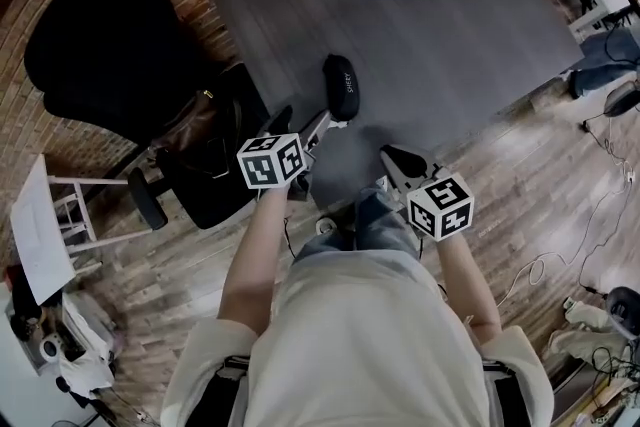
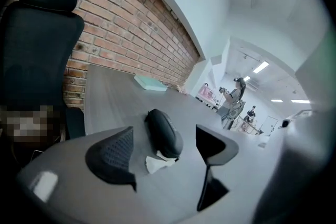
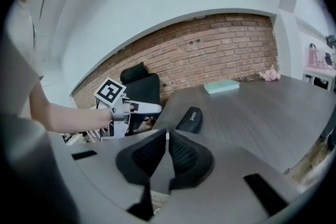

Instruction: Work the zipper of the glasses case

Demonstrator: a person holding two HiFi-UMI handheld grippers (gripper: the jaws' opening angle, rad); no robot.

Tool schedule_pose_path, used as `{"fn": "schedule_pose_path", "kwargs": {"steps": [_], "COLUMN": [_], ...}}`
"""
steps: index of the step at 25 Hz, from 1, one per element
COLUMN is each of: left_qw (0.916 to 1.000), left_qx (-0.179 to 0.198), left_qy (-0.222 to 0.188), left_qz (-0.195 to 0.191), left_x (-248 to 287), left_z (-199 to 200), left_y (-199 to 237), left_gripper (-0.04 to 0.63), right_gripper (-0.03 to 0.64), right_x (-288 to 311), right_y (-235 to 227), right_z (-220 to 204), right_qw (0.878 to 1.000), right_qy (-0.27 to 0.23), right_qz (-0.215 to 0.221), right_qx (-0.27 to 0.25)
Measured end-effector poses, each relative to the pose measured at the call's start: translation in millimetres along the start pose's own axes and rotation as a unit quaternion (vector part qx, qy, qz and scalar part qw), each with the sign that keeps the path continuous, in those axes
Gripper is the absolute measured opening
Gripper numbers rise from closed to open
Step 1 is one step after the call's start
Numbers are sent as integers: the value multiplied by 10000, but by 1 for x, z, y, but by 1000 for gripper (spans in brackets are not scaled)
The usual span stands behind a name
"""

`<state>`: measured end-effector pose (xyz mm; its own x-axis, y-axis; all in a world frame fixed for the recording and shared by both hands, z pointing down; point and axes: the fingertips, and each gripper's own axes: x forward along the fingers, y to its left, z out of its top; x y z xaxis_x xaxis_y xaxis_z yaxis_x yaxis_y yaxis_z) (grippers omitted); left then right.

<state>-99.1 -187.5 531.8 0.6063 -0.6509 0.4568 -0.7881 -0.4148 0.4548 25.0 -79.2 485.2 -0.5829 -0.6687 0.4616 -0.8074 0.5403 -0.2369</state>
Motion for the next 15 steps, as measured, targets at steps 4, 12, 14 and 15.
{"fn": "schedule_pose_path", "kwargs": {"steps": [4, 12, 14, 15], "left_qw": [9996, 9977, 9969, 9966], "left_qx": [164, 410, 506, 541], "left_qy": [-198, -452, -505, -537], "left_qz": [-127, -301, -318, -309], "left_x": [-48, -134, -150, -157], "left_z": [-10, -38, -44, -46], "left_y": [-22, -65, -72, -74], "left_gripper": [282, 149, 141, 138], "right_gripper": [9, 3, 3, 3], "right_x": [-16, -55, -62, -65], "right_y": [36, 92, 99, 101], "right_z": [4, -1, -1, -2], "right_qw": [9992, 9949, 9935, 9928], "right_qy": [-340, -821, -952, -1014], "right_qz": [-165, -293, -340, -361], "right_qx": [-141, -507, -523, -533]}}
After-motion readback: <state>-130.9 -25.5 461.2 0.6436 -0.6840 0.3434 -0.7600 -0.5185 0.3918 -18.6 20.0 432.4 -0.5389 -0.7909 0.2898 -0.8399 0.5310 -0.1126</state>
